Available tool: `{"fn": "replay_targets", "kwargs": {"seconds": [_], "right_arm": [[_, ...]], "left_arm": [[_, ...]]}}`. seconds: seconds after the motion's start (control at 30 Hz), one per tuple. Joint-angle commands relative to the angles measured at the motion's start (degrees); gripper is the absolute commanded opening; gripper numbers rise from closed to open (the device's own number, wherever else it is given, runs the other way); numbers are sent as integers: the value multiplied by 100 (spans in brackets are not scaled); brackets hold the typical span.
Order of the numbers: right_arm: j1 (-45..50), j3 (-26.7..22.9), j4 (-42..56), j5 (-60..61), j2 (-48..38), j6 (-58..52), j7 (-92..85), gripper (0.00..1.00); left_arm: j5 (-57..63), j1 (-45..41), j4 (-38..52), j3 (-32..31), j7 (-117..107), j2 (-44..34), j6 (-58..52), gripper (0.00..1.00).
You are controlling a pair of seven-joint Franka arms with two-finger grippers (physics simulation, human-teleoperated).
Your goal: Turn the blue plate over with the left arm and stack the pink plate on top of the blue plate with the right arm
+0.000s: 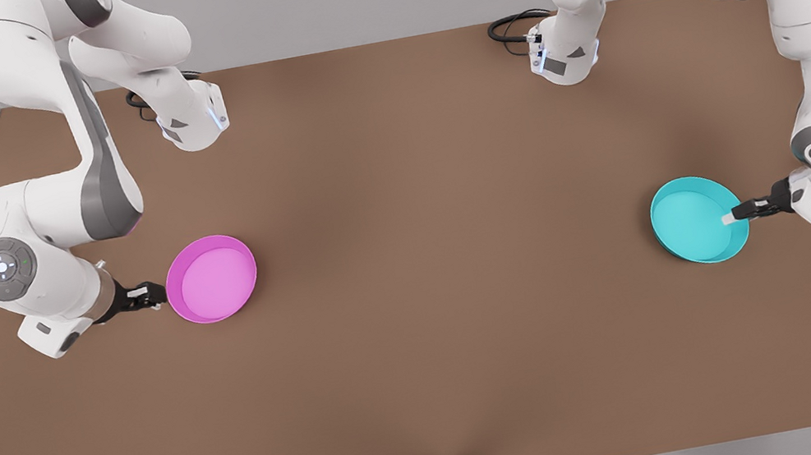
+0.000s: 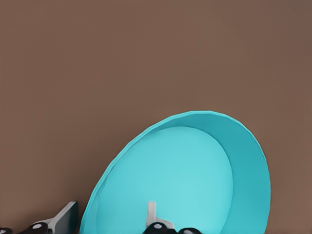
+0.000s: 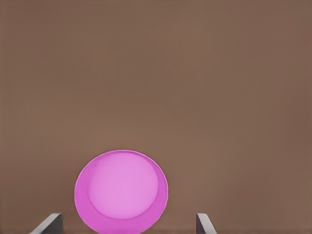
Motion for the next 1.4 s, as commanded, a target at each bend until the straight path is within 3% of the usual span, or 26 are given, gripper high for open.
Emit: {"fn": "replay_targets", "kwargs": {"seconds": [0.0,0.1,0.3,0.5,0.9,1.37], "right_arm": [[-1,-3,0,0,0,0,0,100],[-1,6,0,0,0,9,0,100],[-1,-2,0,0,0,9,0,100],[-1,6,0,0,0,9,0,100],[-1,-2,0,0,0,9,0,100],[-1,-2,0,0,-9,18,0,100]], "left_arm": [[13,0,0,0,0,1,0,67],[13,0,0,0,0,9,0,57],[21,0,0,0,35,71,0,48],[30,0,53,0,26,97,0,47],[171,0,132,9,18,159,0,30],[259,0,132,9,18,141,-35,25]]}}
